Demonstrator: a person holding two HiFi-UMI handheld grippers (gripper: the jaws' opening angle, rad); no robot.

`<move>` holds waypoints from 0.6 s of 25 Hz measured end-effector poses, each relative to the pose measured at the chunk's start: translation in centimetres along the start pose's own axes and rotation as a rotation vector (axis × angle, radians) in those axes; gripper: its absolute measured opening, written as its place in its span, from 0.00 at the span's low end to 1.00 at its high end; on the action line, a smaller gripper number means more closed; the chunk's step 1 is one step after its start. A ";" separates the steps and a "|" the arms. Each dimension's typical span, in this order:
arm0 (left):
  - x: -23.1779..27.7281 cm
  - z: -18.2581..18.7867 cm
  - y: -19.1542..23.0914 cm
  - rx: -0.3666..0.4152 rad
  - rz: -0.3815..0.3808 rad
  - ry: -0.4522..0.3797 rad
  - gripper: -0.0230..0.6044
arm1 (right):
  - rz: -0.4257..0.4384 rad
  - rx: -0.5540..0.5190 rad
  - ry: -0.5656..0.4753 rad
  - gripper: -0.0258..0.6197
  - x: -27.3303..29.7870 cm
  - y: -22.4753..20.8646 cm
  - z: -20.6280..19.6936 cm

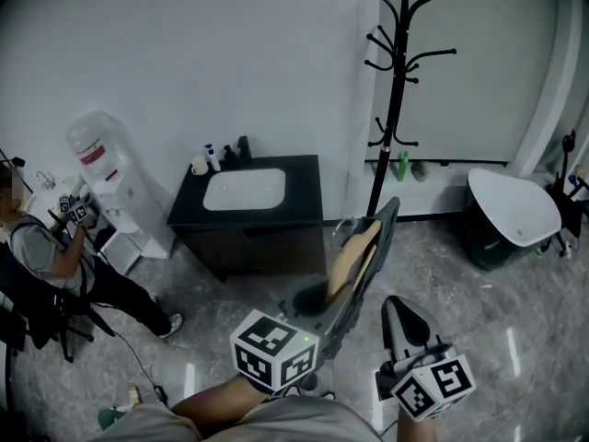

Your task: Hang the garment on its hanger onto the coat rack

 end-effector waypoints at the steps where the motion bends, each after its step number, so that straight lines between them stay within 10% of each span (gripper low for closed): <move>1: 0.1 -0.1 -0.1 0.001 0.001 0.002 0.13 | 0.000 0.001 0.000 0.06 -0.1 0.0 0.0; 15: 2.9 -0.1 -0.3 -0.011 0.071 -0.011 0.13 | 0.018 0.013 -0.006 0.06 -2.0 -3.3 -0.5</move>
Point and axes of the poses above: the fingertips, and each gripper's own axes: x forward along the fingers, y to its left, z out of its top, the point moved 3 cm from there along -x, backward along the fingers, and after that the axes turned 8 degrees about y, right-handed, at the moved point
